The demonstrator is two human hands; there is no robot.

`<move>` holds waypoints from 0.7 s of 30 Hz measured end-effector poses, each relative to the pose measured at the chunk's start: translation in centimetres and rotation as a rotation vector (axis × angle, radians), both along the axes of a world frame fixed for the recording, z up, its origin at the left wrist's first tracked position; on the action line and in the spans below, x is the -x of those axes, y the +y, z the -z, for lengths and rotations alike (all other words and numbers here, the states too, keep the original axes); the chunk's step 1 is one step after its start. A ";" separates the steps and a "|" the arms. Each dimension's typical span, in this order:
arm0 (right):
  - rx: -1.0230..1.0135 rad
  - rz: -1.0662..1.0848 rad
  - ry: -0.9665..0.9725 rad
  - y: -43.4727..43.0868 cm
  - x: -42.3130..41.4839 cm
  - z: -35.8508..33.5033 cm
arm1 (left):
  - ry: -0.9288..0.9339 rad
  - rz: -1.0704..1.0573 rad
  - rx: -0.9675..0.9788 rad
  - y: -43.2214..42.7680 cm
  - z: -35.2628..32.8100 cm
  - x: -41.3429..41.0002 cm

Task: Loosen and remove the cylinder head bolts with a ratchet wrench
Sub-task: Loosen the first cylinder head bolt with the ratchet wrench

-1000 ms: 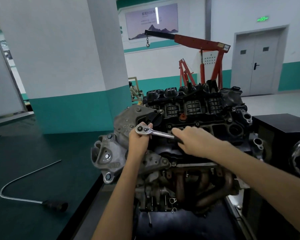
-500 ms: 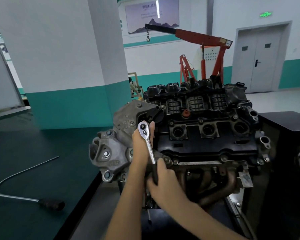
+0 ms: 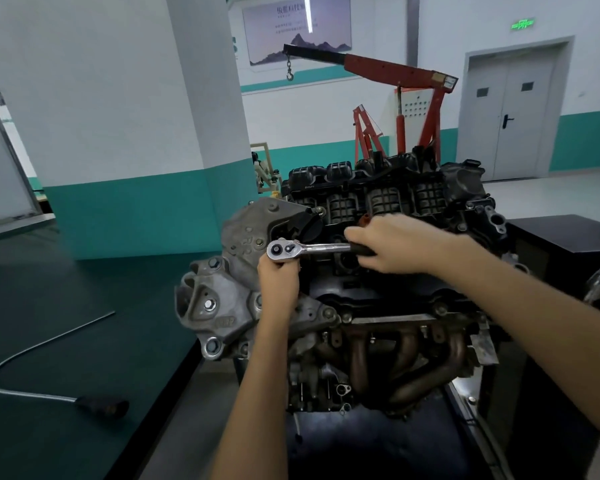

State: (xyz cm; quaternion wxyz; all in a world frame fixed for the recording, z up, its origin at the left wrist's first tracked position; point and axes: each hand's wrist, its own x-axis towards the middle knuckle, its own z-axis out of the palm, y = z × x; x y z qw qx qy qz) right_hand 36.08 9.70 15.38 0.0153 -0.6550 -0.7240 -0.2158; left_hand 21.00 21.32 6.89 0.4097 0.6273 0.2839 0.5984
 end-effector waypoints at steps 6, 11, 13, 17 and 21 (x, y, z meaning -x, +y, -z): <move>-0.104 0.035 0.869 -1.9 9.1 11.6 | -0.031 -0.049 0.064 -0.3 -0.4 -0.8; -0.177 0.036 1.032 -0.4 13.0 13.7 | 0.024 -0.058 -0.035 -0.7 -0.6 -0.2; -0.112 0.009 0.899 -1.2 10.0 12.3 | 0.029 -0.021 0.021 -0.4 -0.7 -0.1; 0.049 -0.009 0.388 -1.6 1.8 5.0 | 0.110 0.066 -0.021 0.0 -0.8 0.4; 0.031 -0.027 0.057 0.1 -1.7 -1.1 | 0.199 0.038 -0.044 0.4 -1.0 0.5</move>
